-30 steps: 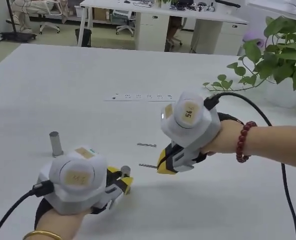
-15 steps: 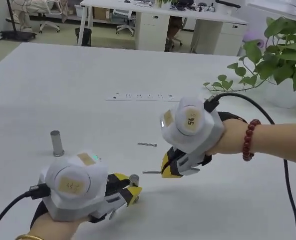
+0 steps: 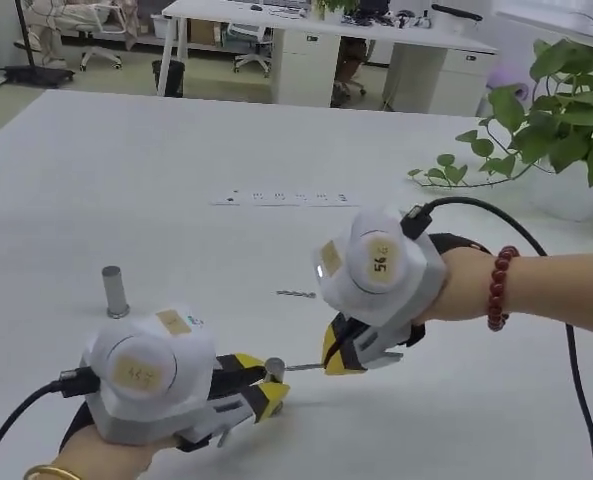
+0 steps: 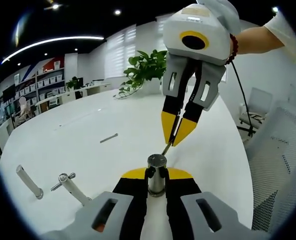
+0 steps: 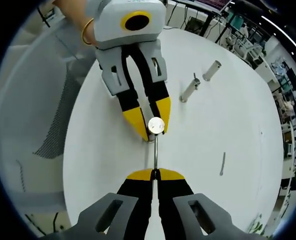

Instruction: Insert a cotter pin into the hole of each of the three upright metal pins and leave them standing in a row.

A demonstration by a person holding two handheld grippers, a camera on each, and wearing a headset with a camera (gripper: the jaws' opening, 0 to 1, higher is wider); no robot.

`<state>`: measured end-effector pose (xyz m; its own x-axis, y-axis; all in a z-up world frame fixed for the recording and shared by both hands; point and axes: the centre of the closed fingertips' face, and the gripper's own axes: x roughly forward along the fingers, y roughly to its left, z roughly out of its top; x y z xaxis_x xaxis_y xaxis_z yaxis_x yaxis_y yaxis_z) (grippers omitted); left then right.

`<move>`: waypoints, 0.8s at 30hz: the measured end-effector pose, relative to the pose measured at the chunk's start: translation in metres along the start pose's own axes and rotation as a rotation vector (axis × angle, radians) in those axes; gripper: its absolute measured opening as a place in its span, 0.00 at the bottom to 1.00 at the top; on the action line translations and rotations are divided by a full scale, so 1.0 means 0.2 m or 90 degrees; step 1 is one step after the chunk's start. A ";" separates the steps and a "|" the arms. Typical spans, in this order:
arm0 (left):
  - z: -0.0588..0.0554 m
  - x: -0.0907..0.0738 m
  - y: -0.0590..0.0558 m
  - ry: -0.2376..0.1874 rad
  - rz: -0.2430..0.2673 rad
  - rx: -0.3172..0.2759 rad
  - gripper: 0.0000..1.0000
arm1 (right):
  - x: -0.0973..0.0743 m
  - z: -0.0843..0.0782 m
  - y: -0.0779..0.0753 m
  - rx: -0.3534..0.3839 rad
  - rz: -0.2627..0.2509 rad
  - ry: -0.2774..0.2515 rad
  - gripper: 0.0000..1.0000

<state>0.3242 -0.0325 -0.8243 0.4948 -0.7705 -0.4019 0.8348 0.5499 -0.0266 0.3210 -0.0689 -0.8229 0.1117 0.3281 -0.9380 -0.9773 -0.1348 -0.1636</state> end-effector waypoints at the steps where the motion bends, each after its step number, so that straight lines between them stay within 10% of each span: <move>1: 0.00 0.00 0.00 -0.001 0.000 -0.001 0.11 | 0.00 0.00 0.00 -0.004 -0.001 0.002 0.03; 24: 0.00 0.01 0.00 -0.015 -0.003 -0.029 0.11 | 0.00 0.06 -0.01 -0.015 -0.005 -0.006 0.03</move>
<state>0.3251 -0.0333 -0.8254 0.4970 -0.7799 -0.3804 0.8255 0.5600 -0.0695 0.3207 -0.0566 -0.8195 0.1174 0.3381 -0.9338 -0.9720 -0.1535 -0.1778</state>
